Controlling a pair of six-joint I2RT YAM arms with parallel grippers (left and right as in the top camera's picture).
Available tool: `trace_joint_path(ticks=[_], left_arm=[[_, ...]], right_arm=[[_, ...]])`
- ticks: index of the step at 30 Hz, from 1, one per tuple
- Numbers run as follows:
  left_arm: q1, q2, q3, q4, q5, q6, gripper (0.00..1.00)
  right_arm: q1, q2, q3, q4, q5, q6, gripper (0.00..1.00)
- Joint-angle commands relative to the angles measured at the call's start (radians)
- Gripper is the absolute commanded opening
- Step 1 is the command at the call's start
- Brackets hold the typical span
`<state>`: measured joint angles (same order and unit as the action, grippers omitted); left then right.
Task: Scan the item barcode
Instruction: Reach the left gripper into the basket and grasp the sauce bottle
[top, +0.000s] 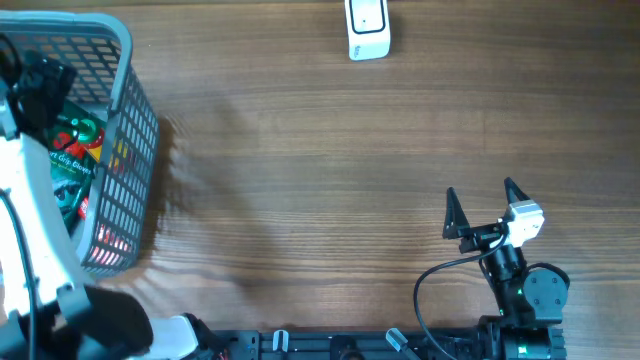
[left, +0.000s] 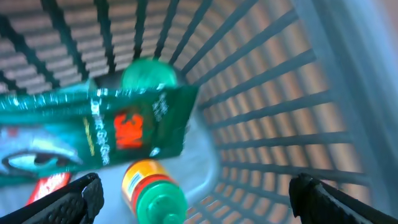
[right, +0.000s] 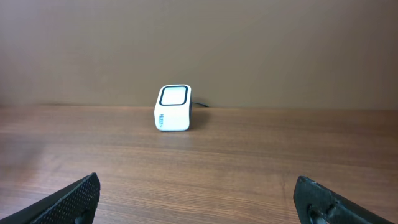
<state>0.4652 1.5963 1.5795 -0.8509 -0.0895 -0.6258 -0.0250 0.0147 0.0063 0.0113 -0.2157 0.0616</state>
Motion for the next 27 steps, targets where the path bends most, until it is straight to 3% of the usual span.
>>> trace_joint_path(ticks=[1,9,21,23,27], left_arm=[[0.0,0.066,0.008,-0.043,-0.013,-0.1,1.0],[0.0,0.172,0.008,-0.079,0.047,-0.22,1.0],[-0.002,0.27,0.008,-0.093,0.123,-0.228,1.0],[-0.002,0.27,0.008,-0.093,0.123,-0.228,0.9],[-0.002,0.27,0.008,-0.102,0.123,-0.227,0.61]], right_arm=[[0.005,-0.01,-0.001,0.004,0.013,-0.009,1.0],[0.005,-0.01,-0.001,0.004,0.013,-0.01,1.0],[0.005,-0.01,-0.001,0.004,0.013,-0.01,1.0],[0.005,-0.01,-0.001,0.004,0.013,-0.009,1.0],[0.005,-0.01,-0.001,0.004,0.013,-0.009,1.0]])
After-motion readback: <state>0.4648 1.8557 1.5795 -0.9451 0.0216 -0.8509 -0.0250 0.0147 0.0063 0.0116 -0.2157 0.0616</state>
